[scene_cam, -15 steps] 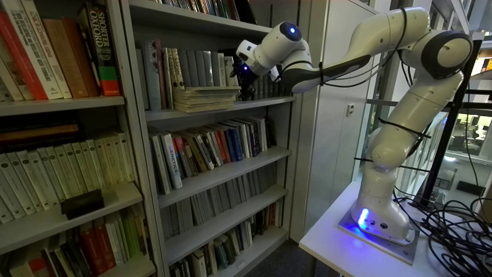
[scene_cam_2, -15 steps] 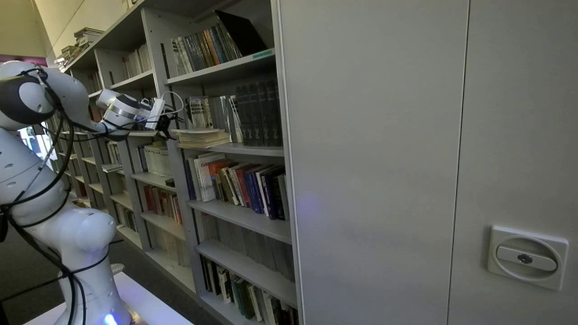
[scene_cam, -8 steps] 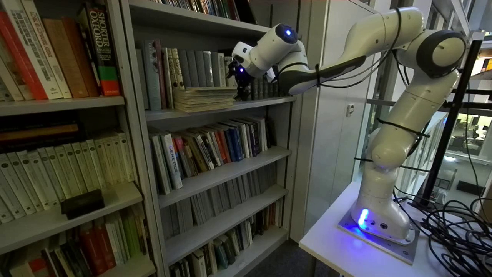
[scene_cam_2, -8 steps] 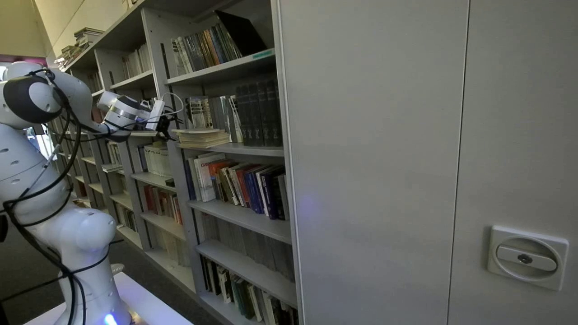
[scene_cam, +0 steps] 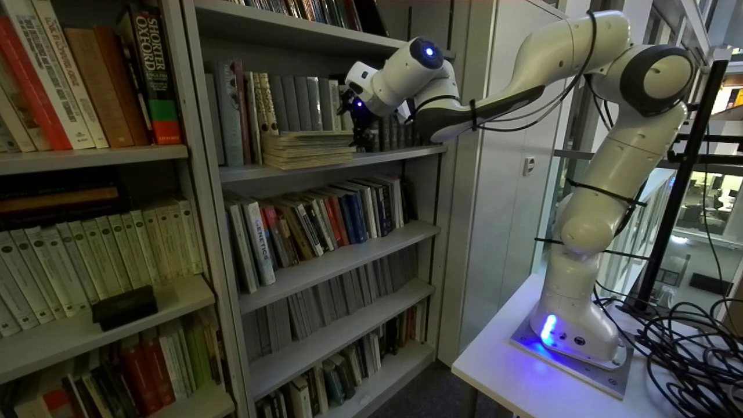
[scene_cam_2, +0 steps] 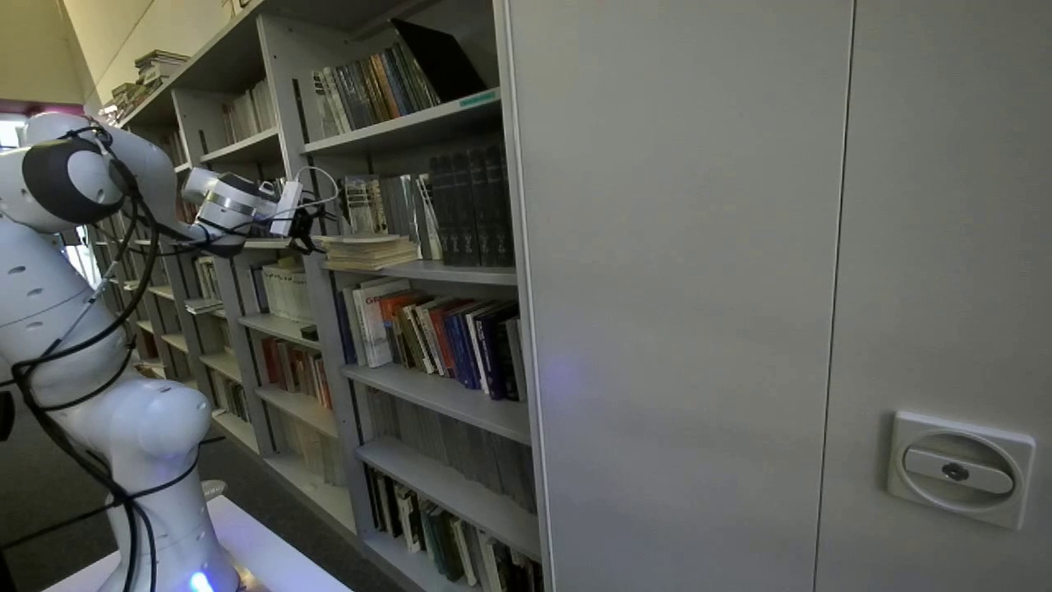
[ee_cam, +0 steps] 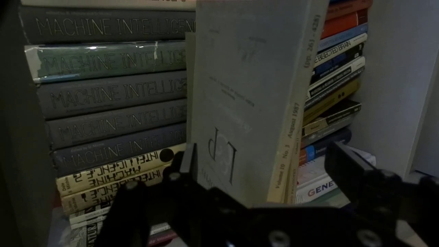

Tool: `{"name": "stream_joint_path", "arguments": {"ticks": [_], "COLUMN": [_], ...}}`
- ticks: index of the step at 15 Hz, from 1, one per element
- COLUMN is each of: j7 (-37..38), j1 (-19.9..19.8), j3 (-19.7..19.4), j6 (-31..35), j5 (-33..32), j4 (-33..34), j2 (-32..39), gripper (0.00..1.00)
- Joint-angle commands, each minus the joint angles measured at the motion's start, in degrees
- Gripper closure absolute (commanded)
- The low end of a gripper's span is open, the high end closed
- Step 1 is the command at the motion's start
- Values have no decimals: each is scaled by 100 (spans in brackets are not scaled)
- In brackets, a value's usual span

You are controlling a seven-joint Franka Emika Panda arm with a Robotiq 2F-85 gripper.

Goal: Pick up the book on top of the pile of books on the bookshelf and then put it on top of the books that are arranged on the shelf

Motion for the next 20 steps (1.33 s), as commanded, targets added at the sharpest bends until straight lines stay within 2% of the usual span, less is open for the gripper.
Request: {"name": "stream_joint_path", "arguments": {"ticks": [1, 14, 15, 16, 20], "j7": [432, 1114, 1139, 1153, 1160], "j1": [-67, -56, -48, -42, -29], "j3": [25, 7, 3, 1, -13], "j6": [-182, -412, -438, -455, -479], "j5": [-436, -762, -794, -807, -817], "j4": [225, 212, 208, 206, 173], "j2": [92, 184, 190, 197, 207], "gripper": [0, 0, 21, 26, 58]}}
